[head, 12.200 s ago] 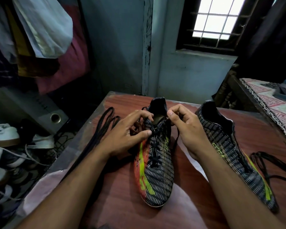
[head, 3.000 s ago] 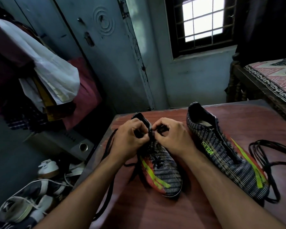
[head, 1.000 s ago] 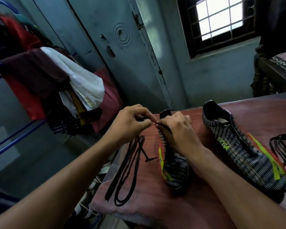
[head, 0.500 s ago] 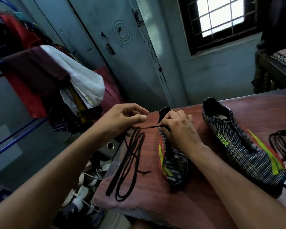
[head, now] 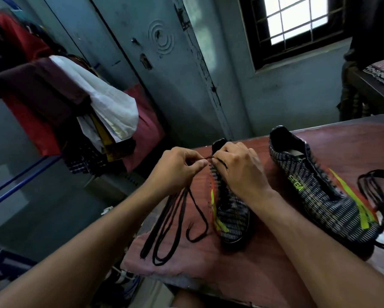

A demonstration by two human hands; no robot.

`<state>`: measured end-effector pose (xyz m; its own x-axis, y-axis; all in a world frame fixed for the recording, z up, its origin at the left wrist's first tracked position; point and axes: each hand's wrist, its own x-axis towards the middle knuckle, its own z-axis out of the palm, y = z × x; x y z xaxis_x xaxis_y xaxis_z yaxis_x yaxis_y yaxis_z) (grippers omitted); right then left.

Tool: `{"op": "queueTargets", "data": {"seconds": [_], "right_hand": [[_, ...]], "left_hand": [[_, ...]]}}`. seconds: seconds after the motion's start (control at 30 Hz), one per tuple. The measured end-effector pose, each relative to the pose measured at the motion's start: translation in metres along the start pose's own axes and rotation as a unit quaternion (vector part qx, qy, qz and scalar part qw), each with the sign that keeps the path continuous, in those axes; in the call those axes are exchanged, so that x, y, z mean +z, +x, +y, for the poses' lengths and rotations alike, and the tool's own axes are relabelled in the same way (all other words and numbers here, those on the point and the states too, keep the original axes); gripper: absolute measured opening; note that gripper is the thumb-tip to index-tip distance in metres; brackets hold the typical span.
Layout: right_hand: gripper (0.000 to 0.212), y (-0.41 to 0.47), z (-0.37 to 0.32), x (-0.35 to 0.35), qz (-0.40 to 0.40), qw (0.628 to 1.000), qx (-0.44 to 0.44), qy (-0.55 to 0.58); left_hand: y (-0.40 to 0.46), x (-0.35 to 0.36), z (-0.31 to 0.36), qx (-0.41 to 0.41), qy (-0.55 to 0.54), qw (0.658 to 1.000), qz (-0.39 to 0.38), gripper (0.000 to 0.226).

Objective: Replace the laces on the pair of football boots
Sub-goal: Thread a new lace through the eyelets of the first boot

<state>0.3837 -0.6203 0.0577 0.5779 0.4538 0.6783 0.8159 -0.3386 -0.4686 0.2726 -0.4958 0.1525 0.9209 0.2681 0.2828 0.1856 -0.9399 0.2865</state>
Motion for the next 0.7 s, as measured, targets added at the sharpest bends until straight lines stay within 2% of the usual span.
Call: {"op": "queueTargets", "data": {"seconds": [0.07, 0.13, 0.23, 0.37, 0.53, 0.6, 0.7], "right_hand": [[0.026, 0.002, 0.003, -0.002, 0.016, 1.000, 0.027, 0.003], [0.023, 0.004, 0.006, -0.004, 0.021, 0.998, 0.057, 0.003], [0.023, 0.003, 0.004, -0.003, 0.014, 0.997, 0.071, 0.012], [0.025, 0.001, 0.000, -0.002, 0.012, 0.997, 0.074, 0.016], [0.026, 0.001, 0.001, 0.001, 0.007, 0.994, 0.105, 0.035], [0.024, 0.003, 0.005, 0.001, 0.013, 0.988, 0.139, 0.060], [0.017, 0.004, 0.008, -0.001, 0.024, 0.982, 0.173, 0.065]], "left_hand": [[-0.006, -0.010, -0.004, 0.091, 0.159, 0.983, 0.033, 0.028], [-0.011, -0.020, -0.013, 0.196, 0.302, 0.931, 0.064, 0.035], [-0.014, -0.039, -0.028, 0.233, 0.349, 0.906, 0.048, 0.023], [-0.009, -0.060, -0.051, 0.207, 0.397, 0.890, 0.089, 0.022], [0.002, -0.061, -0.071, 0.127, 0.398, 0.901, 0.122, 0.018], [0.007, -0.062, -0.076, 0.095, 0.372, 0.912, 0.146, 0.019], [0.017, -0.063, -0.082, 0.038, 0.251, 0.953, 0.166, 0.017]]}}
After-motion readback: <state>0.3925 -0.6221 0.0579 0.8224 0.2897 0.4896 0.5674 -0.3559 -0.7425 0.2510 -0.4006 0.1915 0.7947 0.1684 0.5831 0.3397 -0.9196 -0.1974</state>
